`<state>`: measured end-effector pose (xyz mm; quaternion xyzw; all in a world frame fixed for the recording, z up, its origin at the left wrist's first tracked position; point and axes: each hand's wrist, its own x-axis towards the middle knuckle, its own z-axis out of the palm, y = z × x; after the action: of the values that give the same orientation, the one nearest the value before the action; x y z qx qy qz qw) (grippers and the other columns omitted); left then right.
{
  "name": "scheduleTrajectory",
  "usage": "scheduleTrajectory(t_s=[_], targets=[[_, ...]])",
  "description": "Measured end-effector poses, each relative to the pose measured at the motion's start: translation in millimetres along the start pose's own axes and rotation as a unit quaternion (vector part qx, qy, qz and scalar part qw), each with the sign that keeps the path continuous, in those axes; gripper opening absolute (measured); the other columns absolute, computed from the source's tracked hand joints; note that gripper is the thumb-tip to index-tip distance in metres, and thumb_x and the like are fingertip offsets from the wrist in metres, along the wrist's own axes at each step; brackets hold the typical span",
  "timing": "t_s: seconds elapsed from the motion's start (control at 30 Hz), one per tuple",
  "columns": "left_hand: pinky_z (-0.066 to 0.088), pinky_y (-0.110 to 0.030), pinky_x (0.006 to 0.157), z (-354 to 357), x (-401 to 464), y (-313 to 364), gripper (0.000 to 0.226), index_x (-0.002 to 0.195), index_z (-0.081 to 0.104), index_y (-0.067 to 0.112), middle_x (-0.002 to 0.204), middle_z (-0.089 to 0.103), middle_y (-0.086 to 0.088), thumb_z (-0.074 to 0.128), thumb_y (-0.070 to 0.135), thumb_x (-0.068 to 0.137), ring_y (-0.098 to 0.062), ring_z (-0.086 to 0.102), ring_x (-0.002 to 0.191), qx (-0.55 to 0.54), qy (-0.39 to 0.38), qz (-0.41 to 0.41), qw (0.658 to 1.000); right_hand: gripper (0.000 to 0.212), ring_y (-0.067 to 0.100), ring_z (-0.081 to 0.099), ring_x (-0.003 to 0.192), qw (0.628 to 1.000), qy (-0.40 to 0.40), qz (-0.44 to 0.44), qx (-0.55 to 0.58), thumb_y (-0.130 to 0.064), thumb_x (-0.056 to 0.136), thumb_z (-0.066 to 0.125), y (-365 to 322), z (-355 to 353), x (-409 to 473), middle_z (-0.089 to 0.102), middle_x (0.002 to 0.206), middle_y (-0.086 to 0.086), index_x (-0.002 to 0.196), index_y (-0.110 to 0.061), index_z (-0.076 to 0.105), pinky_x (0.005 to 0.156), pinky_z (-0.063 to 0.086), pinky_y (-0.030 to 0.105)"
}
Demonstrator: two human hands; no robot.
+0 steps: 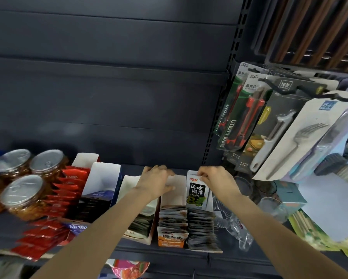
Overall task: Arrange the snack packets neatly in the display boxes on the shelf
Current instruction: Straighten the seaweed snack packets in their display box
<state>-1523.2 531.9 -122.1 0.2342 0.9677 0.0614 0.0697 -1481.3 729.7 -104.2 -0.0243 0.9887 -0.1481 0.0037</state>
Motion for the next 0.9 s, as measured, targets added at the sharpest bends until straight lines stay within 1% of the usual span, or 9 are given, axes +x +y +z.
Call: scheduleTrajectory(t_s=[0.13,0.23,0.33,0.47,0.57,0.67,0.73,0.83,0.9], targets=[[0.025,-0.034,0.104,0,-3,-3,0.049,0.138,0.043,0.030,0.137,0.047,0.005,0.054,0.042,0.091,-0.015,0.041,0.126,-0.007,-0.006,0.004,1.000,0.015,0.020,0.060,0.088,0.998,0.067,-0.010,-0.019,-0.010,0.092,0.053,2,14,1,0.056,0.101,0.000,0.096,-0.013,0.067,0.063,0.049,0.029],[0.025,-0.034,0.103,-1,-3,-2,0.049,0.139,0.042,0.030,0.137,0.047,0.004,0.053,0.042,0.092,-0.016,0.040,0.126,-0.001,-0.012,0.004,1.000,0.016,0.019,0.057,0.080,0.993,0.101,-0.025,-0.049,0.001,0.071,0.075,3,24,0,0.056,0.081,0.001,0.075,-0.012,0.066,0.050,0.046,0.024],[0.025,-0.034,0.102,-3,-4,1,0.050,0.139,0.041,0.029,0.137,0.046,0.003,0.053,0.041,0.092,-0.018,0.040,0.126,0.003,-0.014,0.004,1.000,0.015,0.022,0.054,0.091,0.993,0.101,-0.016,-0.052,0.000,0.079,0.068,0,24,1,0.056,0.088,0.004,0.087,-0.011,0.063,0.057,0.050,0.029],[0.027,-0.035,0.103,-5,-9,5,0.051,0.140,0.040,0.026,0.138,0.046,0.002,0.051,0.042,0.093,-0.019,0.039,0.126,0.005,-0.008,0.005,1.000,0.019,0.020,0.048,0.108,0.997,0.064,-0.016,-0.031,-0.010,0.090,0.058,0,16,0,0.054,0.107,0.004,0.109,-0.013,0.060,0.076,0.049,0.031],[0.026,-0.031,0.104,-6,-18,7,0.049,0.140,0.042,0.024,0.139,0.047,0.002,0.050,0.040,0.094,-0.017,0.040,0.127,-0.042,0.025,0.016,0.999,0.024,0.018,0.051,0.104,0.998,0.038,-0.011,0.057,-0.016,0.089,0.062,0,9,-12,0.057,0.110,0.004,0.113,-0.014,0.063,0.086,0.047,0.032],[0.030,-0.029,0.104,-7,-31,6,0.047,0.138,0.046,0.024,0.136,0.051,0.003,0.052,0.039,0.094,-0.016,0.043,0.125,-0.100,0.073,0.033,0.992,0.017,0.007,0.055,0.085,0.992,-0.008,-0.014,0.125,-0.020,0.087,0.065,0,0,-29,0.065,0.101,0.000,0.103,-0.015,0.070,0.076,0.043,0.010],[0.033,-0.029,0.105,-6,-40,3,0.046,0.136,0.048,0.026,0.135,0.052,0.004,0.055,0.041,0.092,-0.014,0.044,0.125,-0.132,0.078,0.044,0.987,0.016,0.004,0.057,0.084,0.989,-0.045,-0.021,0.137,-0.023,0.087,0.066,-2,-4,-38,0.069,0.098,-0.002,0.100,-0.016,0.071,0.068,0.038,0.001],[0.034,-0.027,0.105,-6,-54,2,0.047,0.134,0.050,0.027,0.137,0.050,0.004,0.057,0.043,0.090,-0.013,0.042,0.127,-0.149,0.050,0.055,0.986,0.019,0.003,0.058,0.084,0.988,-0.076,-0.025,0.133,-0.026,0.086,0.067,-6,-10,-47,0.070,0.098,-0.003,0.102,-0.016,0.072,0.066,0.038,-0.001],[0.035,-0.026,0.103,-7,-61,4,0.048,0.133,0.052,0.025,0.137,0.051,0.005,0.060,0.041,0.089,-0.012,0.044,0.126,-0.154,0.023,0.065,0.986,0.020,0.004,0.060,0.088,0.988,-0.097,-0.023,0.116,-0.024,0.087,0.066,-9,-10,-50,0.070,0.100,-0.003,0.105,-0.017,0.071,0.072,0.042,0.002]])
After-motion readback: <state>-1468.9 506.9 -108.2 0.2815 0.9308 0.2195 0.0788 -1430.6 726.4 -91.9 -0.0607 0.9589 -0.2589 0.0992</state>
